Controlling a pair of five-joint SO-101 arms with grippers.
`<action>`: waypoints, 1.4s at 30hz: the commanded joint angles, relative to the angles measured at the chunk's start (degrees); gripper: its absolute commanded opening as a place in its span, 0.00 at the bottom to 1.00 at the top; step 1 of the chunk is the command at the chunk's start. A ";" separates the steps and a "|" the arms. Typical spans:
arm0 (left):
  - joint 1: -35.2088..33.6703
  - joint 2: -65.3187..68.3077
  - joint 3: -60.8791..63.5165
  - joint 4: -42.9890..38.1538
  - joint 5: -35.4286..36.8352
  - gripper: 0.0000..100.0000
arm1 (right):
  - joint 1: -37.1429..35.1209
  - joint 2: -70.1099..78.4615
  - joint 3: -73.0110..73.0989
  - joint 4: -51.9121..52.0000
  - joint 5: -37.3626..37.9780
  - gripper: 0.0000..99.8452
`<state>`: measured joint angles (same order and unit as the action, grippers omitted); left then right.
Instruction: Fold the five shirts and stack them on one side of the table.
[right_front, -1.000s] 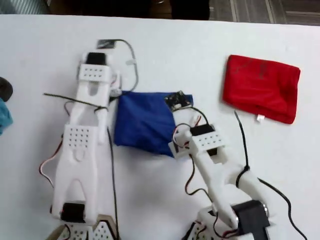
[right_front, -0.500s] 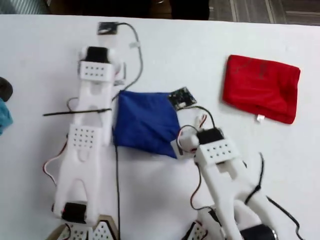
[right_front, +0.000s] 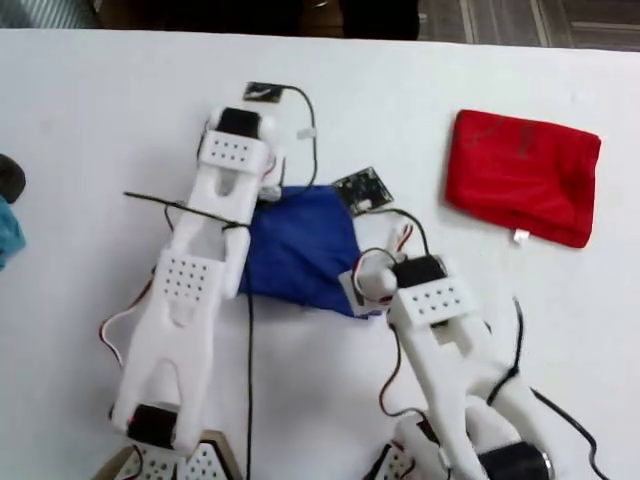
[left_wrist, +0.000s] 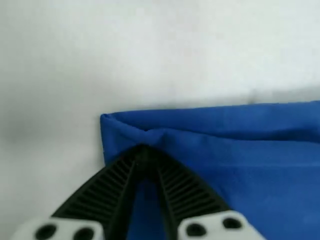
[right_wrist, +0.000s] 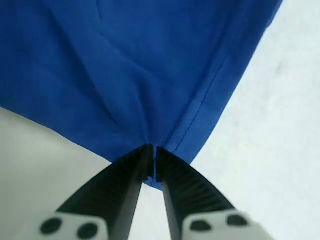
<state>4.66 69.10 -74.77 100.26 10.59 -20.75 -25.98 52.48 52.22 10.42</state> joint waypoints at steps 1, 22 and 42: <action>-3.60 -0.53 0.13 -0.35 1.76 0.03 | 0.31 4.70 -0.26 -2.59 0.53 0.02; -5.45 -9.14 -4.70 2.02 -2.37 0.03 | 2.24 1.19 -10.02 7.16 0.53 0.02; -6.07 -66.37 83.21 -29.10 -2.37 0.03 | 6.02 31.43 -53.19 18.33 -11.43 0.02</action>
<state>-0.88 14.77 -10.24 83.30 4.26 -15.03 0.84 7.03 68.66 1.98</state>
